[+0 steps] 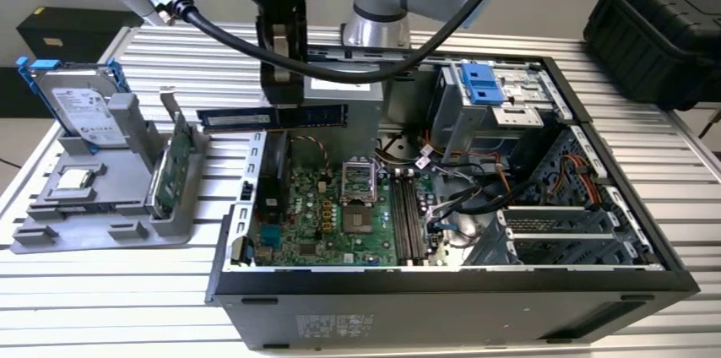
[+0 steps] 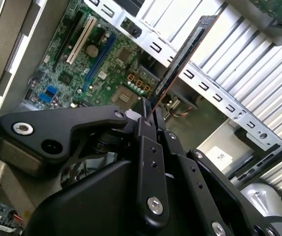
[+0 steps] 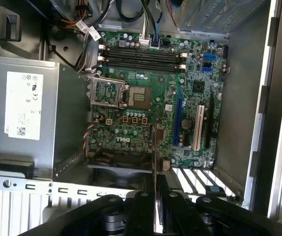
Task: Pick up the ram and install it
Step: 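Pick up the ram and move it above insertion slot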
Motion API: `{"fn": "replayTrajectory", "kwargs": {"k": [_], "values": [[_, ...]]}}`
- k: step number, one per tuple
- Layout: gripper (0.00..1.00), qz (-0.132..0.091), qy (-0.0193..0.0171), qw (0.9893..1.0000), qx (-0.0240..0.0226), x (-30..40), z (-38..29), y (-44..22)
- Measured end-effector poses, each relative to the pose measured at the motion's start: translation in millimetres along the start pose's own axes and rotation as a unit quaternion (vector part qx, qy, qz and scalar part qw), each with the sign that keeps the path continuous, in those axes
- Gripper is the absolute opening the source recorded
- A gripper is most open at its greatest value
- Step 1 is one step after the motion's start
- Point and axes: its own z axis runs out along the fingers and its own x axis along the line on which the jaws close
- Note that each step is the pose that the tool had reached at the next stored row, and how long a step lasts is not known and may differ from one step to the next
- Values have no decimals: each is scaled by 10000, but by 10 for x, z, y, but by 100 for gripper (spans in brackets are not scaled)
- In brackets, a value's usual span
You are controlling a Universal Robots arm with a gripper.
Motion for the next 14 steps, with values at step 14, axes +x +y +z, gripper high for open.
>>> {"fn": "replayTrajectory", "kwargs": {"k": [14], "values": [[0,0,0,10000,0,-13,0,164]]}}
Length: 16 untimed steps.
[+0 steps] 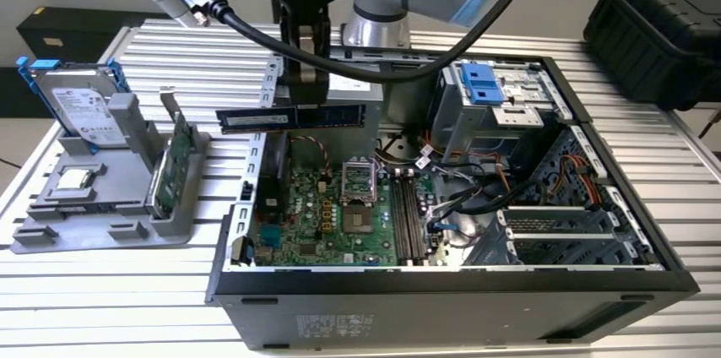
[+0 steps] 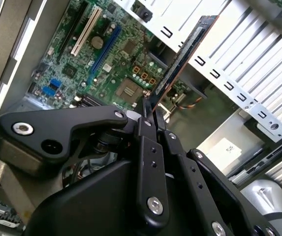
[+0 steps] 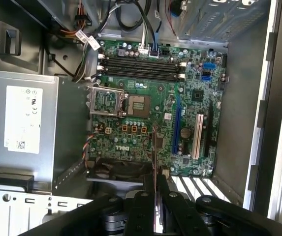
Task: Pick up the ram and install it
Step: 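Pick up the ram and move it above insertion slot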
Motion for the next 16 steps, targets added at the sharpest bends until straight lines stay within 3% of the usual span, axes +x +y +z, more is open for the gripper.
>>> {"fn": "replayTrajectory", "kwargs": {"k": [16], "values": [[0,0,0,10000,0,-13,0,173]]}}
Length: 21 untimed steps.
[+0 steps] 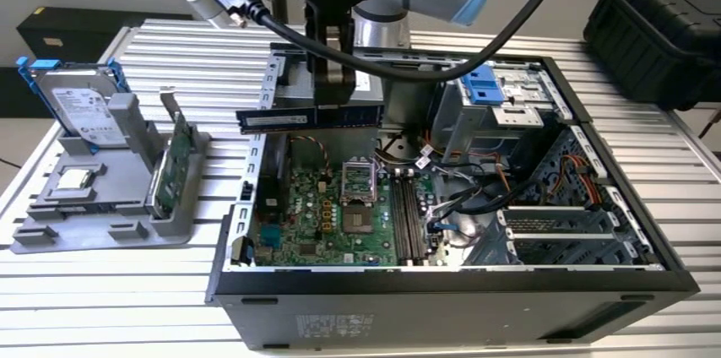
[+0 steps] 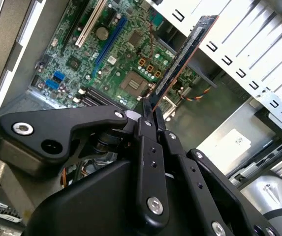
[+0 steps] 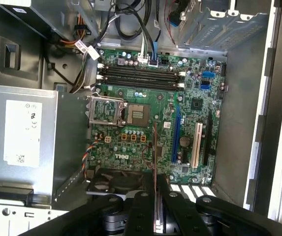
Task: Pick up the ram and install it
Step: 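Pick up the ram and move it above insertion slot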
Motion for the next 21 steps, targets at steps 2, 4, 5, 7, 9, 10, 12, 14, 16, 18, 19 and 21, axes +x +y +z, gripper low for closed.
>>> {"fn": "replayTrajectory", "kwargs": {"k": [2,4,5,7,9,10,12,14,16,18,19,21], "values": [[0,0,0,10000,0,-2,0,23],[0,0,0,10000,0,-4,-1,47],[0,0,0,10000,0,-4,0,59],[0,0,0,10000,0,-6,0,82],[0,0,0,10000,0,-8,0,102],[0,0,0,10000,0,-9,0,112],[0,0,0,10000,0,-10,0,132],[0,0,0,10000,0,-12,0,154],[0,0,0,10000,0,-13,0,174],[0,0,0,10000,0,-15,0,195],[0,0,0,10000,0,-15,0,203],[0,0,0,10000,0,-17,0,225]]}}
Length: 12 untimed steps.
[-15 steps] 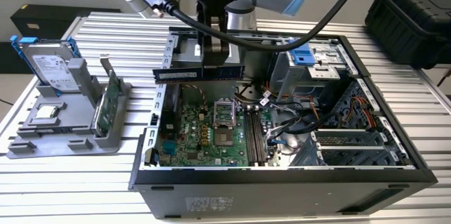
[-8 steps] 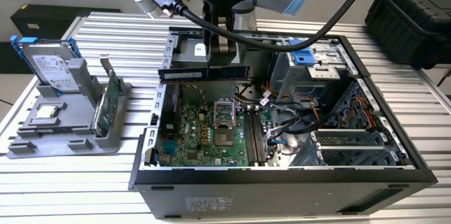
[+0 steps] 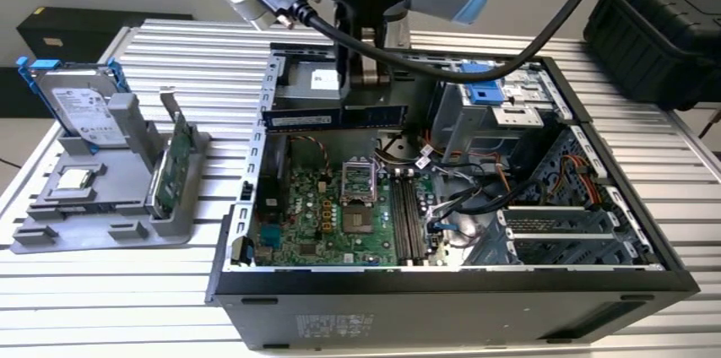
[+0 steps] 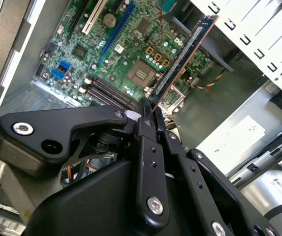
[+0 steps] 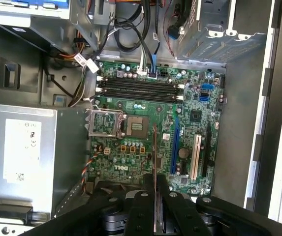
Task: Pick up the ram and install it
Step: 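Pick up the ram and move it above insertion slot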
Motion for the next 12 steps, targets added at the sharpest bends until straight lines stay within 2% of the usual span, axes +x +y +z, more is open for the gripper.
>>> {"fn": "replayTrajectory", "kwargs": {"k": [12], "values": [[0,0,0,10000,0,-11,-1,145]]}}
